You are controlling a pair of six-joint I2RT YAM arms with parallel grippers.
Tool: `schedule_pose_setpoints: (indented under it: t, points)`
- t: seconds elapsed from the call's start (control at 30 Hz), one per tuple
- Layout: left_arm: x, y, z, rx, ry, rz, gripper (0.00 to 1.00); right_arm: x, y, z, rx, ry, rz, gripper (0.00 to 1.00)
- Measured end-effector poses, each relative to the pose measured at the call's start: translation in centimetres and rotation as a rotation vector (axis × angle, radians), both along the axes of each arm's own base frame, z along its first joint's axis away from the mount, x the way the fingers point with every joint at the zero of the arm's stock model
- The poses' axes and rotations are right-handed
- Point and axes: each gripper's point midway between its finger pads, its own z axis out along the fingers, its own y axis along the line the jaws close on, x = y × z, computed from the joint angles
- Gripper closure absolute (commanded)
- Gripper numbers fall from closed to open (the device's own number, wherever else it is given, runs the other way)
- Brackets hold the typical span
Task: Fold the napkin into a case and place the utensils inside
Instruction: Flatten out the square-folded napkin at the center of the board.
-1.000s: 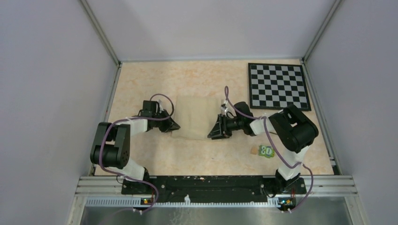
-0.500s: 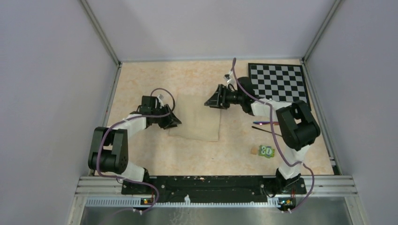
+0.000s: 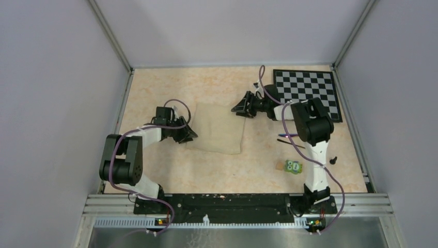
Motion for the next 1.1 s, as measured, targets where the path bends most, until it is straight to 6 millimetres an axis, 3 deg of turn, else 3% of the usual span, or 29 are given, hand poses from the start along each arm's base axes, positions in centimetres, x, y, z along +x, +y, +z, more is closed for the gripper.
schedule_pose_setpoints:
  t: [0.13, 0.37, 0.53, 0.6, 0.67, 0.77, 0.87, 1.0, 1.1]
  points:
    - [0.3, 0.0, 0.0, -0.004, -0.018, 0.004, 0.54, 1.1, -2.2, 0.0, 0.015, -0.011, -0.032, 0.40]
    - [0.0, 0.1, 1.2, 0.020, -0.053, -0.007, 0.29, 1.1, -4.7, 1.8, -0.040, -0.028, -0.047, 0.35]
    - [-0.8, 0.2, 3.2, 0.020, -0.084, -0.019, 0.19, -2.4, -4.0, 6.4, -0.085, -0.115, -0.018, 0.38]
    - [-0.9, 0.0, 4.1, 0.009, -0.107, -0.026, 0.19, -4.9, -2.1, 8.0, -0.076, -0.152, 0.039, 0.45]
    - [-0.9, -0.2, 4.4, -0.004, -0.114, -0.036, 0.19, -7.9, 0.3, 8.2, -0.059, -0.167, 0.112, 0.55]
    - [-1.1, -0.4, 4.0, -0.015, -0.096, -0.046, 0.18, -12.5, 2.6, 6.4, -0.042, -0.121, 0.207, 0.68]
    - [-1.3, -0.4, 3.2, -0.014, -0.070, -0.051, 0.18, -16.3, 2.7, 3.4, -0.049, -0.024, 0.248, 0.70]
    - [-1.4, -0.4, 1.4, -0.010, -0.036, -0.056, 0.19, -18.5, 1.5, 0.6, -0.065, 0.046, 0.238, 0.72]
    - [-1.1, -0.8, 1.4, -0.032, -0.044, -0.063, 0.19, -19.1, 1.1, -1.6, -0.087, 0.075, 0.233, 0.76]
